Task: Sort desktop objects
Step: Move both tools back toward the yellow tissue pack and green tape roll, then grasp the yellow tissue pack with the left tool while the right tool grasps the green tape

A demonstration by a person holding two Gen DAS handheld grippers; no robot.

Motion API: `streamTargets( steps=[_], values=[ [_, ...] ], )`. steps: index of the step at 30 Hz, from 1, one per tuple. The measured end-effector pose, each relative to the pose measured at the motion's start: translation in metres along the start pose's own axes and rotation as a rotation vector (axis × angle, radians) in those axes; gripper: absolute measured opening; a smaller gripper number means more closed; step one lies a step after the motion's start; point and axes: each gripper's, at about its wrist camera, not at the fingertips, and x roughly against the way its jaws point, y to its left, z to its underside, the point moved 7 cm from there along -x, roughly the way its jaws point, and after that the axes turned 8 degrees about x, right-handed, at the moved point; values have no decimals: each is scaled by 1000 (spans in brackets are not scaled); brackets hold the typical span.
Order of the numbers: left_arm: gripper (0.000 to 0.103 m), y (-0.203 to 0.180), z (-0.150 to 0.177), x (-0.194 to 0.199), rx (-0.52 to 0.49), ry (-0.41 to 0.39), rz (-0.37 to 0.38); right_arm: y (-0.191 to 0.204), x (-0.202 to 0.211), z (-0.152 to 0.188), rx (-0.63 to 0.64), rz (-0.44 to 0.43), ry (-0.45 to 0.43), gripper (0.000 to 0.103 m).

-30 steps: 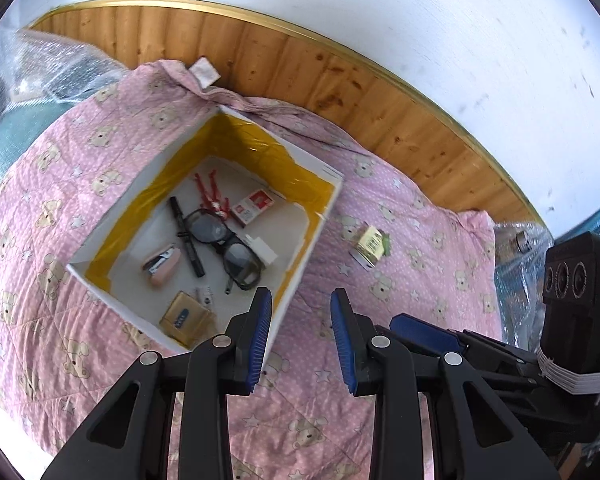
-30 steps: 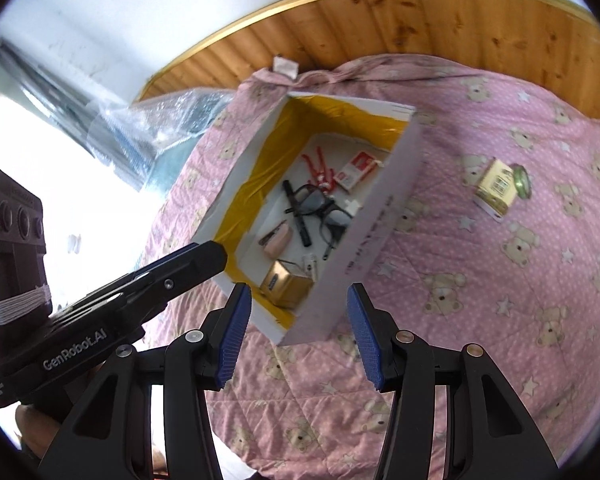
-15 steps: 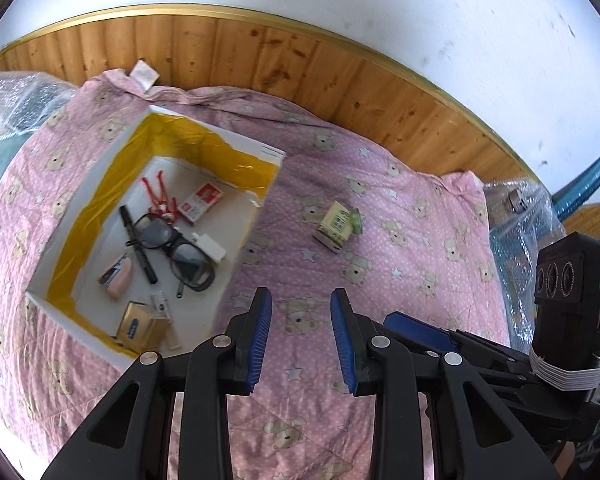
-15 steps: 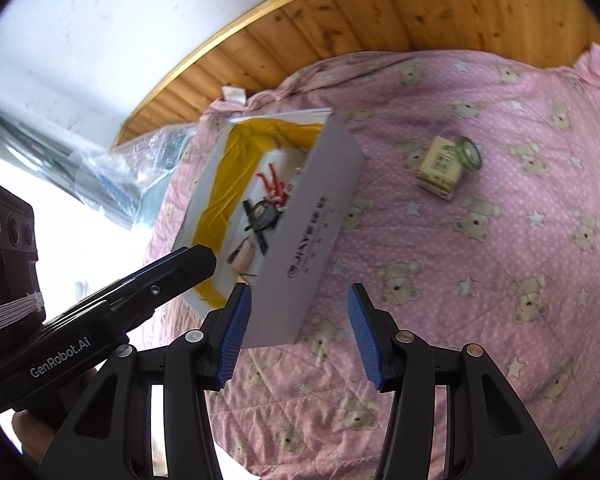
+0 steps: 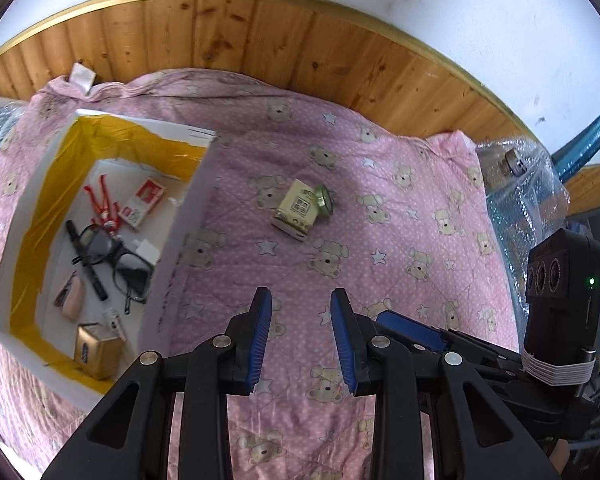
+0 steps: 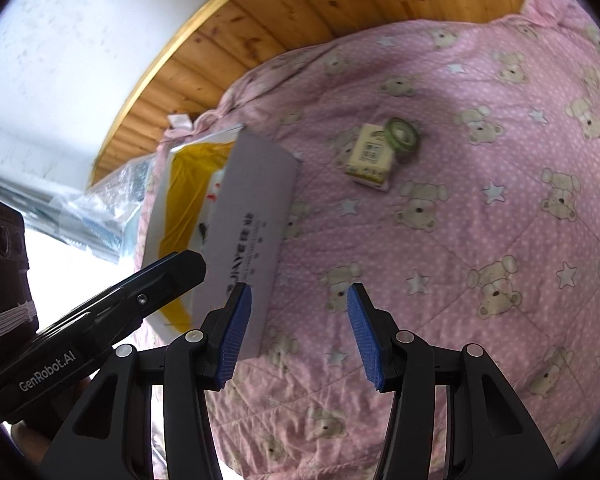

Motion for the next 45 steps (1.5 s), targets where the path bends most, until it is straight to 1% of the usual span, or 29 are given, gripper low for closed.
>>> streamTargets(
  steps=[9,24,28,37,44,45],
  values=[
    [32,-15,-13,-45,-18,62,4,-42,-18,-13,-76,25,18,53],
    [32,-7,-35,-105,12,131,2,-81,-53,-45,-126,54,42,53],
    [32,-2,-37,-120,28,144,1,-89,-60,-60,-111,82,39,53],
    [32,6,-49,-151,52,166,-9,-100,-86,-90,-82,106,46,53],
    [32,9,-57,-167,66,179,-5,-107,-113,-112,-52,125,49,53],
    [32,10,-58,-170,65,182,-7,-109,-118,-115,-49,122,55,52]
  ],
)
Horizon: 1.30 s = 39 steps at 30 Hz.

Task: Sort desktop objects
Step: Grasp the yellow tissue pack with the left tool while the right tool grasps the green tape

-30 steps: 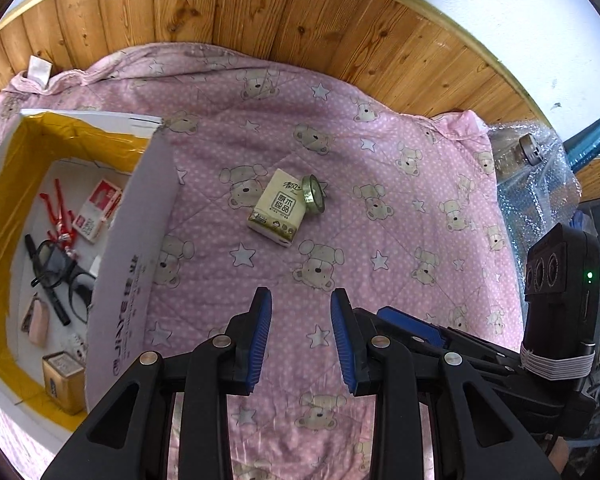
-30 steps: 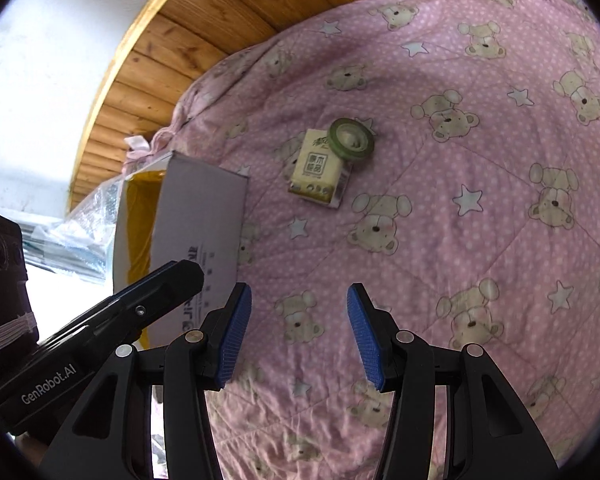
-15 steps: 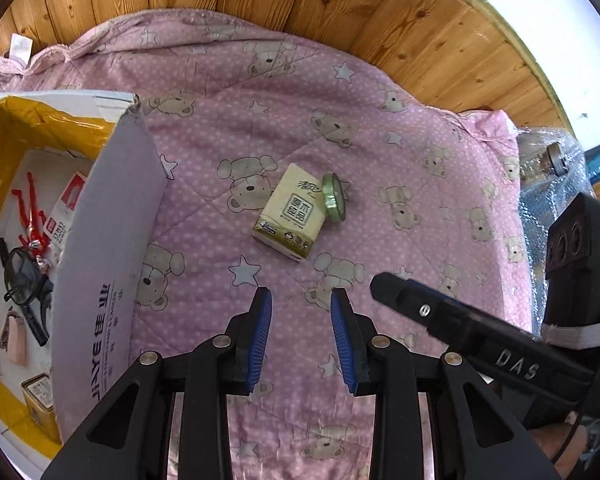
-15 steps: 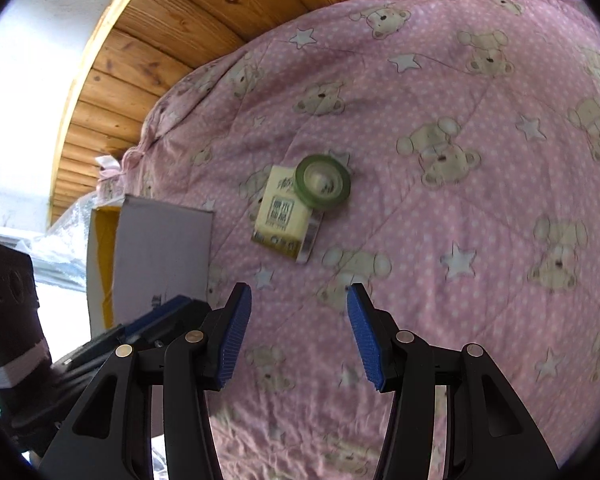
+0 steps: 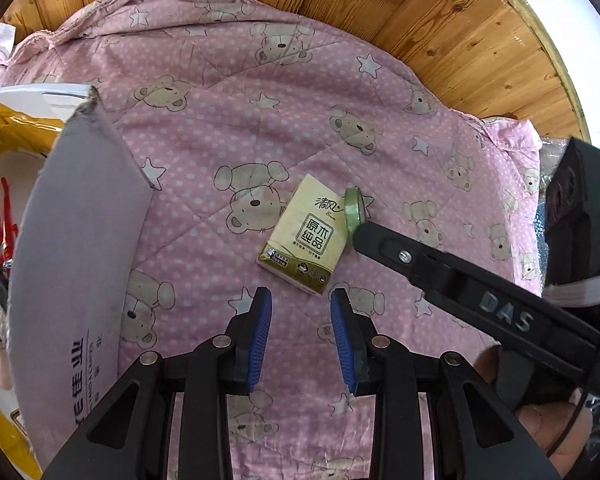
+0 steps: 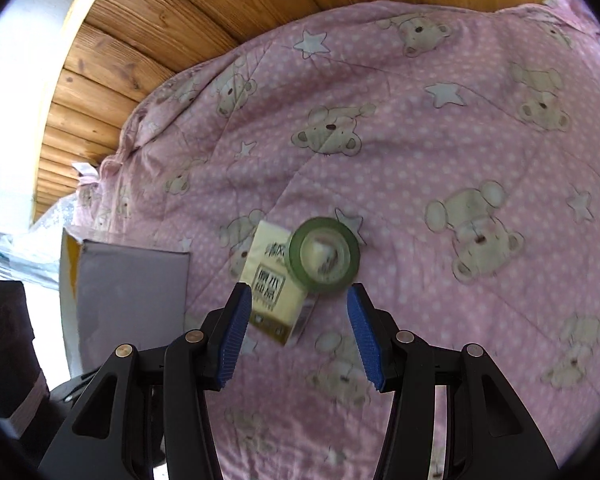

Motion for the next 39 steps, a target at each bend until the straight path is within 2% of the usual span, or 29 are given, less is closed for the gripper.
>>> streamTargets(
  steps=[4,6,8,11,18,25,26,27,28,33,39],
  values=[
    [32,0,-4,-7,0,6,-4,-6,-15,-4,-1,3,13,45],
    [32,0,-7,-9,-1,8,-3,-12,-20,-3,-6,3,18,34],
    [32,-1,-8,-11,-5,10,-3,-16,-21,-2,-25,-22,18,34],
    [32,-3,-10,-14,-6,12,1,-21,-13,-2,-57,-56,-7,25],
    [32,-12,-14,-14,-23,8,16,-35,4,6,-124,-35,-27,23],
    [32,-14,-19,-19,-43,11,6,-38,-5,1,-122,-2,-13,26],
    [32,-14,-20,-21,-47,15,3,-39,-7,-1,-121,-1,-12,23],
    [32,-14,-21,-23,-53,20,0,-39,-8,-2,-124,-3,-11,14],
    [32,-15,-21,-24,-59,19,-1,-40,-8,-2,-121,0,-7,12],
    [32,-19,-21,-38,-72,34,-7,-48,-4,4,-134,2,-11,11],
    [49,-32,-21,-44,-124,2,-10,-54,0,9,-152,-7,-17,11]
  ],
)
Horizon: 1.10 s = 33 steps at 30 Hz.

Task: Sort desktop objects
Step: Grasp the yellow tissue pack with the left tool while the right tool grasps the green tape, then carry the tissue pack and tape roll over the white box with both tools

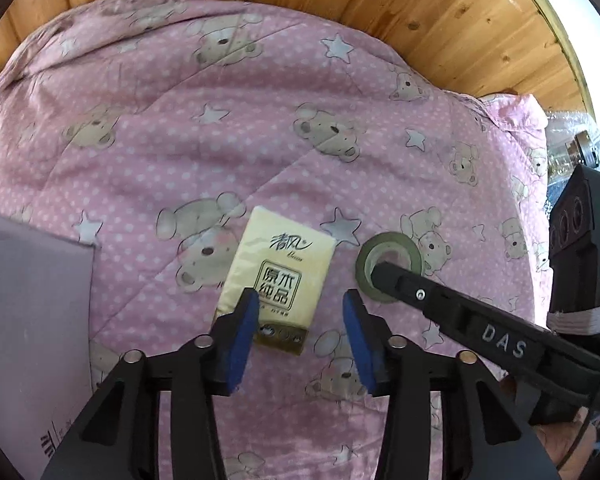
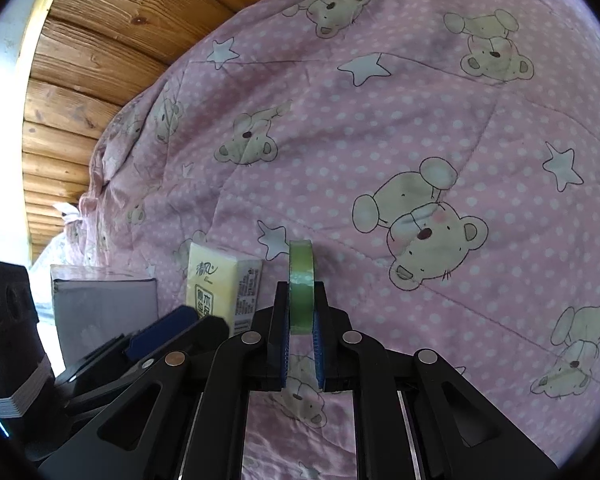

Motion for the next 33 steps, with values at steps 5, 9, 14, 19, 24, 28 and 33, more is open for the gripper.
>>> streamTargets(
  steps=[5,9,14,19,24,28,33],
  values=[
    [51,-2,-9,-1,-18,-27,-39,-2,-1,-1,-5,-8,0,11],
    [55,12,-14,-3,20,-23,-36,-2,-1,0,-8,-15,2,11],
    [57,9,-6,-13,6,23,10,-3,0,1,-15,-21,-2,11],
    [54,7,-1,-27,-32,14,-47,-4,1,1,-12,-20,-5,11],
    [53,5,-2,-19,-29,-10,-26,-3,5,1,-1,-18,-8,11],
    [53,2,-3,-8,-27,-27,-18,0,9,1,4,-19,-15,11],
    [52,-2,-2,9,-22,-44,1,9,20,4,16,-19,-25,11]
  ],
)
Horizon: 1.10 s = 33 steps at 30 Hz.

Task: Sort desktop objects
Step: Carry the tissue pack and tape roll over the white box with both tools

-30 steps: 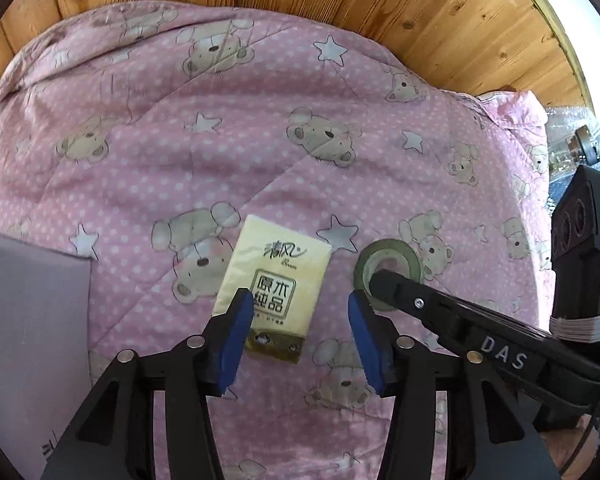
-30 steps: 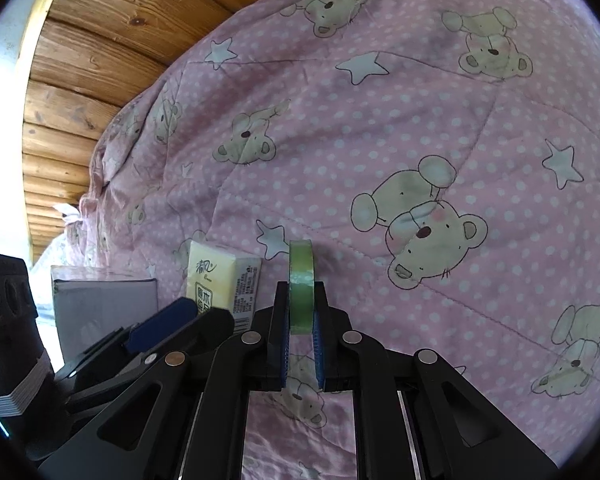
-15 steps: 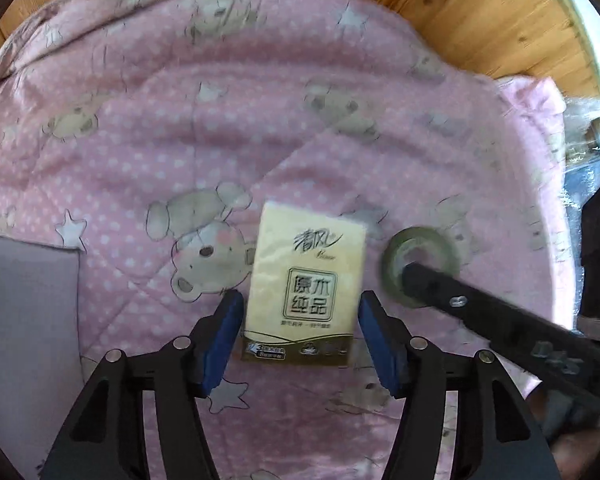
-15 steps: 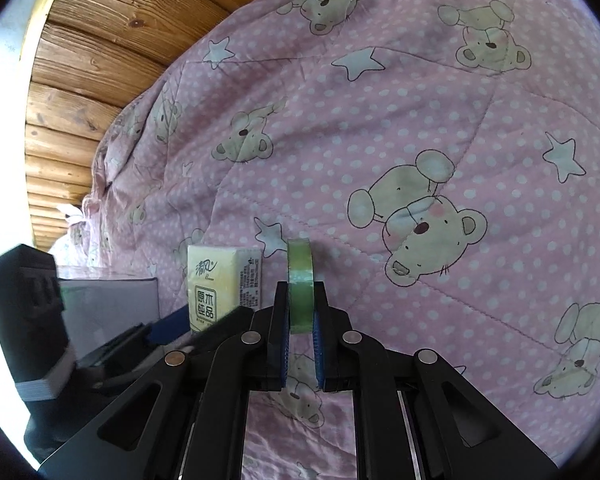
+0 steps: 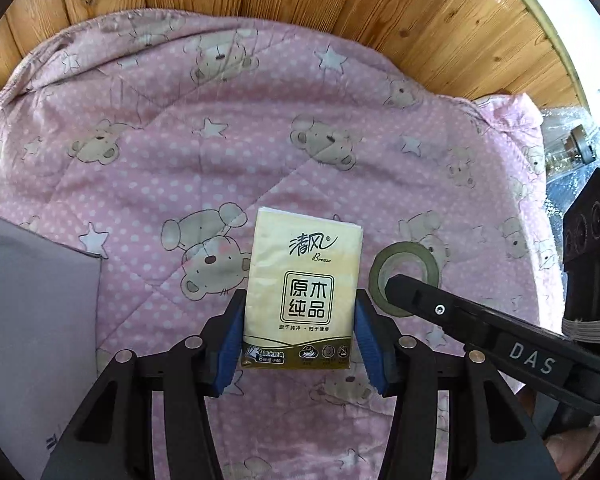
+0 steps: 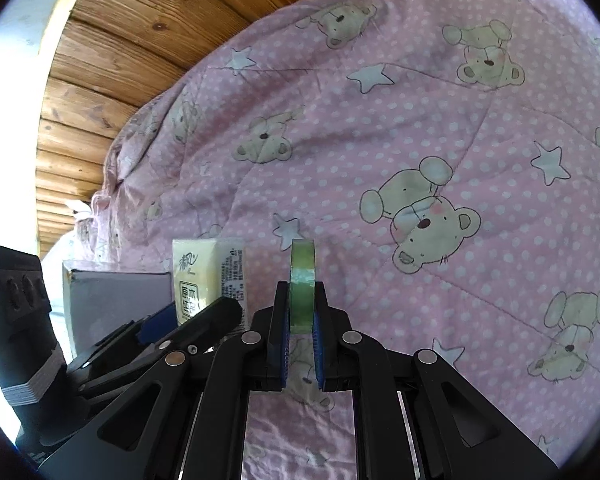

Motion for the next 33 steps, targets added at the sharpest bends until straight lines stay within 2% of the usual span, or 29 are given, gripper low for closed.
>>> streamTargets(
  steps=[19,33],
  values=[
    [52,-16,32,74,-16,-60,36,40,51,29,51,14,-37,11],
    [52,-9,58,133,6,-126,61,82,89,56,127,13,-68,10]
  ],
)
